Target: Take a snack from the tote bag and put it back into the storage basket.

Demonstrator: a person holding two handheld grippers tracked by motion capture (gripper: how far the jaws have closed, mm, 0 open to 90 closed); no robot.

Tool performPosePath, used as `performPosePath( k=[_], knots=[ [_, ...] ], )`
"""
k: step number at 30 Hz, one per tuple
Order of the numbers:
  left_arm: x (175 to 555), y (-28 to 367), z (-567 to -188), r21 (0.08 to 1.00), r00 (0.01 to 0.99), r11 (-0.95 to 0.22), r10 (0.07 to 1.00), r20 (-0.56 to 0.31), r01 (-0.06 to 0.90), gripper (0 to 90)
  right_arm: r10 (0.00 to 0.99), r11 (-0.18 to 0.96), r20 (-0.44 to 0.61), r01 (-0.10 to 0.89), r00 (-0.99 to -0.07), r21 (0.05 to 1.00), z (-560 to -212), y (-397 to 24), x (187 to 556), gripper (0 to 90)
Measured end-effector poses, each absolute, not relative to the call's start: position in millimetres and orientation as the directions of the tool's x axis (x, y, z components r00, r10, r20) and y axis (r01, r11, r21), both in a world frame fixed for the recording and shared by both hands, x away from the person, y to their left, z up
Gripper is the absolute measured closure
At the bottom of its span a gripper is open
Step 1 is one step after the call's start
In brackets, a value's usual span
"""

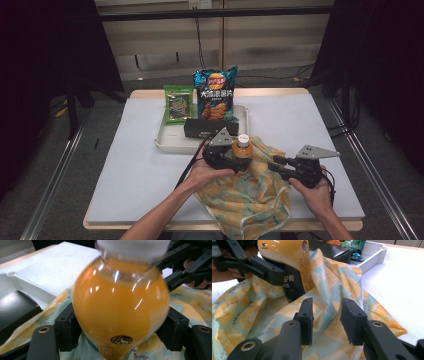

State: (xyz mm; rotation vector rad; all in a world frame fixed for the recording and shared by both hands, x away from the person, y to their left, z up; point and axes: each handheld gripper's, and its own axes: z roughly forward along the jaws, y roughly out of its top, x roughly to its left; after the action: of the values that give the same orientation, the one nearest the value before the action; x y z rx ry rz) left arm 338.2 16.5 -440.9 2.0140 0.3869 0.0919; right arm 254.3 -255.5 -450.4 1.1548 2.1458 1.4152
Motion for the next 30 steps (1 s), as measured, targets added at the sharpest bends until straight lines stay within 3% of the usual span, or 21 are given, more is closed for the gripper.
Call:
performPosePath(
  k=[19,30],
  knots=[
    [338,15,-436,0.879,0.952,-0.429,0.297,-0.078,0.206,31.8,0.763,0.191,0.15,0.44,-0.629,0.878,-449,-252,262,57.1],
    [328,21,-413,0.893,0.977,-0.417,0.193,-0.093,0.168,32.0,0.759,0.196,0.151,0.444,-0.633,0.874,-440,-242,273,51.9]
  ],
)
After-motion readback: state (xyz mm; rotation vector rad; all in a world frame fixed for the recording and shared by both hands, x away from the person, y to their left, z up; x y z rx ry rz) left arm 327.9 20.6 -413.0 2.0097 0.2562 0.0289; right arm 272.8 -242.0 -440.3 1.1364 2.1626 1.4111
